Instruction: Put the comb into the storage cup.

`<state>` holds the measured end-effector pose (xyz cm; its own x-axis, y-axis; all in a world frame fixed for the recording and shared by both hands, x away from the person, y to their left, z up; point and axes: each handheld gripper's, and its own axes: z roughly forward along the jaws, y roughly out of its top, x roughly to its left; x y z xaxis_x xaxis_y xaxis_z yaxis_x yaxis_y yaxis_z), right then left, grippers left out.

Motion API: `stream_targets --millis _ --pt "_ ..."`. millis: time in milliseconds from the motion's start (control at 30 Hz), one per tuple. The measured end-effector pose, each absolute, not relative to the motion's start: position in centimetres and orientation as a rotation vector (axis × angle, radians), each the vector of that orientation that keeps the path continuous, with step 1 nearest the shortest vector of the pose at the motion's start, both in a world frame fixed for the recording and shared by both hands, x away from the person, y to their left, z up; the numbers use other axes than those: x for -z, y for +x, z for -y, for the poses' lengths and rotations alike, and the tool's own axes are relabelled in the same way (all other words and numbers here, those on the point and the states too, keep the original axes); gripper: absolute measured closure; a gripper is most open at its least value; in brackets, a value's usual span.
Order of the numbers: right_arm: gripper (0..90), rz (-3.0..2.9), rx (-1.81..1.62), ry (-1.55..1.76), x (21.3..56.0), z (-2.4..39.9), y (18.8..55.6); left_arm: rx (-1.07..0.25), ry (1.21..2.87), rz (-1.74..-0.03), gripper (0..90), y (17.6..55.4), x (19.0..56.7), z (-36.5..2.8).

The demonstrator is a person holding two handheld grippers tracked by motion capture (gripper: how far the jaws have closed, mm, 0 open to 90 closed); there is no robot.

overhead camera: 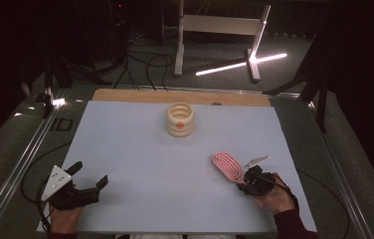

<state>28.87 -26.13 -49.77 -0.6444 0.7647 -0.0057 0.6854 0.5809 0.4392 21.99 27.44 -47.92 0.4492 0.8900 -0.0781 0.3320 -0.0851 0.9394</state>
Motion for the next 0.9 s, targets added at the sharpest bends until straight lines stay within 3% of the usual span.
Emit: stream_targets --millis 900 --pt "70.1 -2.501 -0.73 1.188 48.7 25.1 28.2 -0.57 1.693 -1.087 0.0 22.5 47.4 -25.5"
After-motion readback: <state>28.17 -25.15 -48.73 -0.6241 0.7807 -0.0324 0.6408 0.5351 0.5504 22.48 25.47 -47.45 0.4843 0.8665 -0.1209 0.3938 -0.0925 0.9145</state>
